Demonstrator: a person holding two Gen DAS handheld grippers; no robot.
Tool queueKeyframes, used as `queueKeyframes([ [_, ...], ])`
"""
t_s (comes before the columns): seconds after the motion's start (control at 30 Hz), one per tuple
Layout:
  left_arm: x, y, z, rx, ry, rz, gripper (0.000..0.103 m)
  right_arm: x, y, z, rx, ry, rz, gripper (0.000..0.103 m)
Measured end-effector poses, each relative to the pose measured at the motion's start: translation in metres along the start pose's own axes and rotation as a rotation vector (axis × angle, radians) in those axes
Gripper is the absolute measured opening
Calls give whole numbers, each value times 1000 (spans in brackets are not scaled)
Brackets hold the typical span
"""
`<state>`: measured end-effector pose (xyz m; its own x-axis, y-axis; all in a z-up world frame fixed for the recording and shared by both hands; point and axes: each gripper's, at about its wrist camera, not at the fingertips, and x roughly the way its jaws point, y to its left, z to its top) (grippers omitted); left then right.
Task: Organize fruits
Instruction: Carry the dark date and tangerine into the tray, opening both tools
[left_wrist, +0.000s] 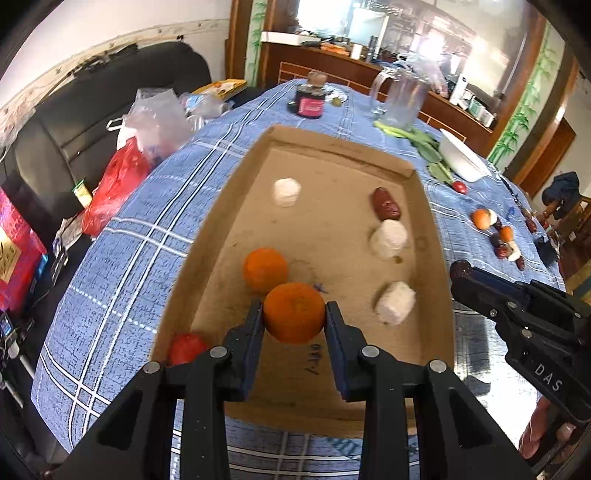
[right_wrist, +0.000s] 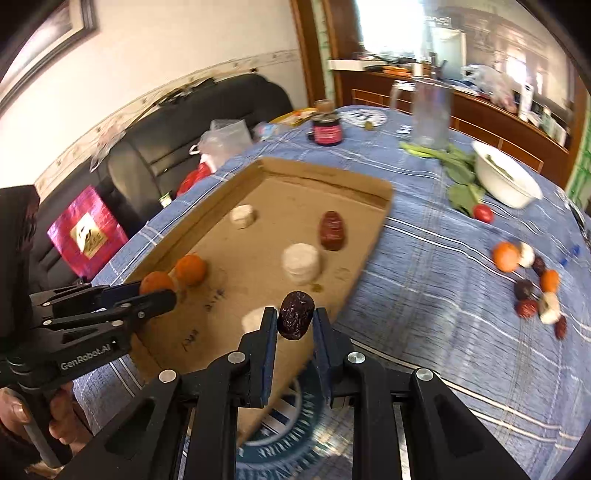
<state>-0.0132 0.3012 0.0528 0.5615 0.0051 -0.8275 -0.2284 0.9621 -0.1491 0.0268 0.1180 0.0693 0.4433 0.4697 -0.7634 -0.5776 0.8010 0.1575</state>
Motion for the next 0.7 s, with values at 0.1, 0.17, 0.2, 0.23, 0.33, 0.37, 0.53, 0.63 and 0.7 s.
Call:
queueKeyframes([
  [0.1, 7, 5, -1, -11, 12, 5, 32, 12, 7, 7, -6, 12, 22, 22],
  [0.17, 12, 7, -2, -13, 23, 1, 32, 19, 10, 12, -8, 18, 36, 22],
  [0.2, 14, 8, -2, -11, 27, 3, 32, 23, 11, 14, -8, 21, 41, 22],
  [0.23, 16, 8, -2, -10, 30, 2, 32, 29, 12, 17, -9, 27, 46, 22],
  [0.33, 21, 10, -2, -12, 42, -1, 32, 44, 17, 22, -21, 50, 50, 22],
  [0.37, 23, 11, -2, -13, 49, -4, 32, 48, 18, 22, -25, 56, 52, 22],
  [0.53, 30, 13, -4, -16, 65, -9, 32, 67, 24, 24, -51, 84, 46, 22],
  [0.63, 33, 13, -6, -15, 68, -9, 32, 75, 26, 24, -57, 100, 46, 22],
  [0.7, 33, 12, -6, -7, 66, -2, 32, 78, 26, 23, -62, 105, 45, 22],
])
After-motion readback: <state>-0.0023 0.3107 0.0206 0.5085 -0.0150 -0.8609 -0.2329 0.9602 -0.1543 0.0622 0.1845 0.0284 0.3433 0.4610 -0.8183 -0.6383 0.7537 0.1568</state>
